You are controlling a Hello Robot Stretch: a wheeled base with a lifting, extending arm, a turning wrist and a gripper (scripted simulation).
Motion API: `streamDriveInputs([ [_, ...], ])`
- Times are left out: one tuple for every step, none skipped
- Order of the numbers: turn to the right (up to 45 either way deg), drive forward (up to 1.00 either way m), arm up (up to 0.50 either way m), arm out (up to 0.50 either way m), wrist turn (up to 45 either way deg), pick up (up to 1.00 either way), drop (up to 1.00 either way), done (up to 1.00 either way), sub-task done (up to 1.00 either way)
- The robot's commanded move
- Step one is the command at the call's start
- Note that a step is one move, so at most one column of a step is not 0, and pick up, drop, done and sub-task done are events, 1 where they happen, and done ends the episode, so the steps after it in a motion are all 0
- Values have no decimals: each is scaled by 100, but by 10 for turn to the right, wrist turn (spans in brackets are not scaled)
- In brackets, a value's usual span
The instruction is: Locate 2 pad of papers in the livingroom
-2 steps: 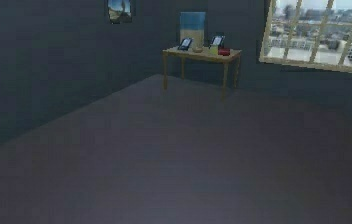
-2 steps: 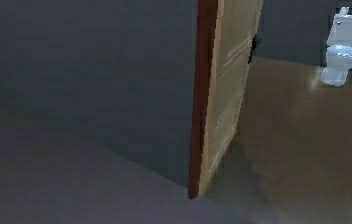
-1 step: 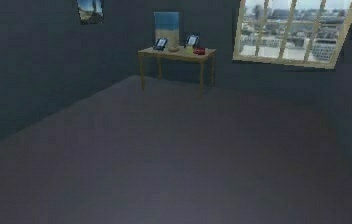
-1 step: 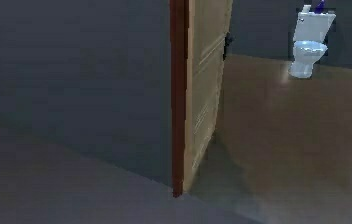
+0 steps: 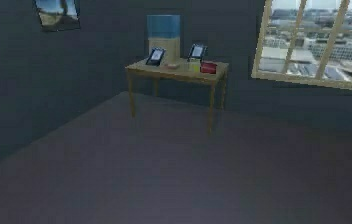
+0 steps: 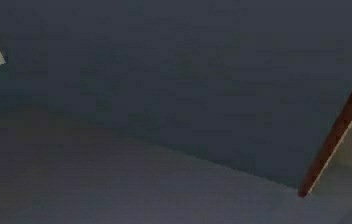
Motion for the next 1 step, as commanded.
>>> streamDriveInputs([
  [0, 100, 0, 0, 0, 0, 0, 0, 0],
])
